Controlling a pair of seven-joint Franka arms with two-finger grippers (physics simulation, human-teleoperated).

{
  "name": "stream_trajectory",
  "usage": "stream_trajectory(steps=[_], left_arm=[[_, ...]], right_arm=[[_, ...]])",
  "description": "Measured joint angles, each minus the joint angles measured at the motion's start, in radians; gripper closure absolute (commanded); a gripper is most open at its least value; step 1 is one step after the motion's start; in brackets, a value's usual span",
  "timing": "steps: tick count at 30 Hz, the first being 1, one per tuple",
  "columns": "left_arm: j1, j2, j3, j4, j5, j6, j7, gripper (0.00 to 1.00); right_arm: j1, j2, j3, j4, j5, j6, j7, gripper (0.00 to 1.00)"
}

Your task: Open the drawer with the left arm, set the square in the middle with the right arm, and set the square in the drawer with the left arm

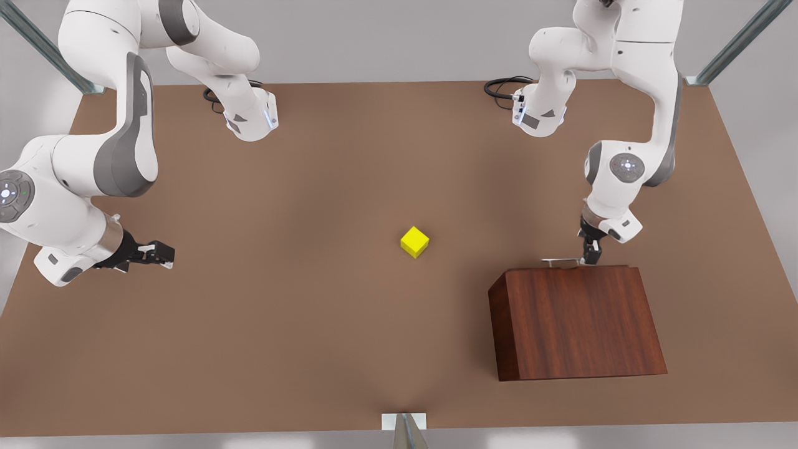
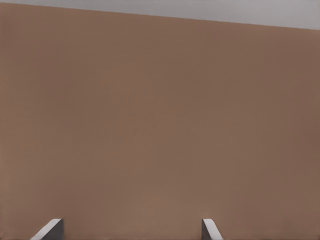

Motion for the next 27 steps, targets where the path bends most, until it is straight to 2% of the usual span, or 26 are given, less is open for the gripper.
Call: stream_trajectory(steps=[27], left_arm=[[-0.012,-0.073,-0.002,-0.01,-0.003,-0.175,-0.014,0.0]], right_arm=[[-0.032,-0.001,0.0,0.001,0.074,0.003,0.0,0.0]])
